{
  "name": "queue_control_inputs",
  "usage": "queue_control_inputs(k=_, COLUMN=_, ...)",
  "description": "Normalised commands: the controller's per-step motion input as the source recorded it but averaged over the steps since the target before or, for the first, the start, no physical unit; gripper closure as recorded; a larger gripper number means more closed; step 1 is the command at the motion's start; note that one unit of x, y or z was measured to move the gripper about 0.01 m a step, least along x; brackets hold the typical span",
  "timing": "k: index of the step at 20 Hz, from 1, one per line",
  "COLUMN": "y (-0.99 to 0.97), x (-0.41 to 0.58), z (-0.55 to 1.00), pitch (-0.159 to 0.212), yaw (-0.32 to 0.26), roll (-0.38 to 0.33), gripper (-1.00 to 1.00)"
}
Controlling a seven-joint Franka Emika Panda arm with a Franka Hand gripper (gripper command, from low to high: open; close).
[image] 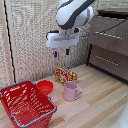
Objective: Meticulously direct the gripper system near the nourishment stick. Grapple the nourishment stick firmly with the gripper system. Progress with the gripper system grasping the stick toward the storage box. Tenderly permit the nourishment stick to descend into the box.
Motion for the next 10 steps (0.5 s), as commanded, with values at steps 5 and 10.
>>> queue_control_inputs(k=5, y=-0.46, x=0.269, z=-0.23, pitch=0.009, yaw=0.091, roll=0.000, gripper=-1.00)
queue_control_inputs(k=10, y=-0.47, x=0.207, z=-0.22, pitch=0.000, yaw=0.093, roll=0.000, gripper=-1.00)
